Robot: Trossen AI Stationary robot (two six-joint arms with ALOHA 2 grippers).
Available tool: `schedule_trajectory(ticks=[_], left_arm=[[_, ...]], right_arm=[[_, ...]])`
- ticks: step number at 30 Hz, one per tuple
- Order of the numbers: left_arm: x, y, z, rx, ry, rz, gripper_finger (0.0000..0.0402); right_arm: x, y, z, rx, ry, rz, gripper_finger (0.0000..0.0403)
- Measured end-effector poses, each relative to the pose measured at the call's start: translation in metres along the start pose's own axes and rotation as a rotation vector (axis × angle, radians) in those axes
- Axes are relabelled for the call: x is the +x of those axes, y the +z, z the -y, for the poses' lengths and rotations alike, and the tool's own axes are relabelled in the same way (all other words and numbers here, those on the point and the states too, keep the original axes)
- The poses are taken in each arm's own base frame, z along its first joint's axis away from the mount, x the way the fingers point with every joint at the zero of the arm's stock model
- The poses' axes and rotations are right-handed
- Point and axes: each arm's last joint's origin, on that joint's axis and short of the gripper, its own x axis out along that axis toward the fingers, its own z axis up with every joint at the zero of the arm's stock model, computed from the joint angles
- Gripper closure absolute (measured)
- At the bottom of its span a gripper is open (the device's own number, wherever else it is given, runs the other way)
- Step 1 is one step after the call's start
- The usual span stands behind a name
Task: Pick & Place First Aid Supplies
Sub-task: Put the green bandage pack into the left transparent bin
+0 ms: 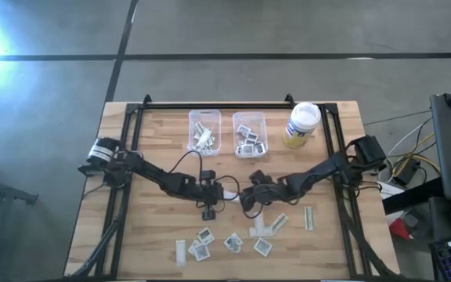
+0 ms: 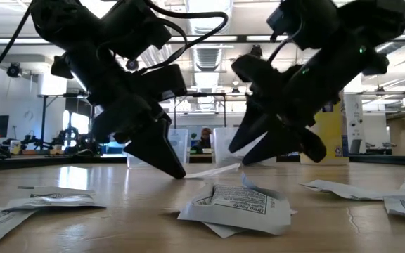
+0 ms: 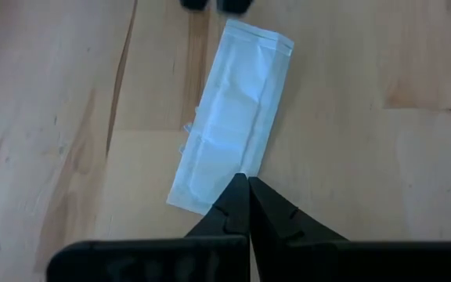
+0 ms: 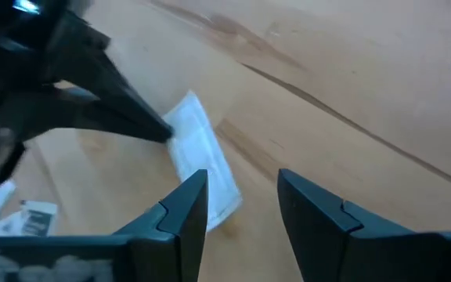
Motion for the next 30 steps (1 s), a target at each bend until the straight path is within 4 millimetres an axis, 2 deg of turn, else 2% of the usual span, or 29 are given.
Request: schedule_trajectory(ticks=[6, 17, 30], left_arm=[[0.000, 0.001, 0.000, -0.045, 0.010, 0.011, 0.0401], [0.000, 0.002, -0.001, -0.054, 0.039, 0.027, 0.0401], [0.000, 0.004, -0.001, -0.056, 0.042, 0.039, 0.0401]], right_arm=[[0.014, -0.006, 0.003, 0.009, -0.010, -0.025, 0.0258], [0.015, -0.006, -0.002, -0.022, 0.041, -0.090, 0.0286], [0.016, -0.005, -0.001, -0.091, 0.036, -0.081, 0.0390]])
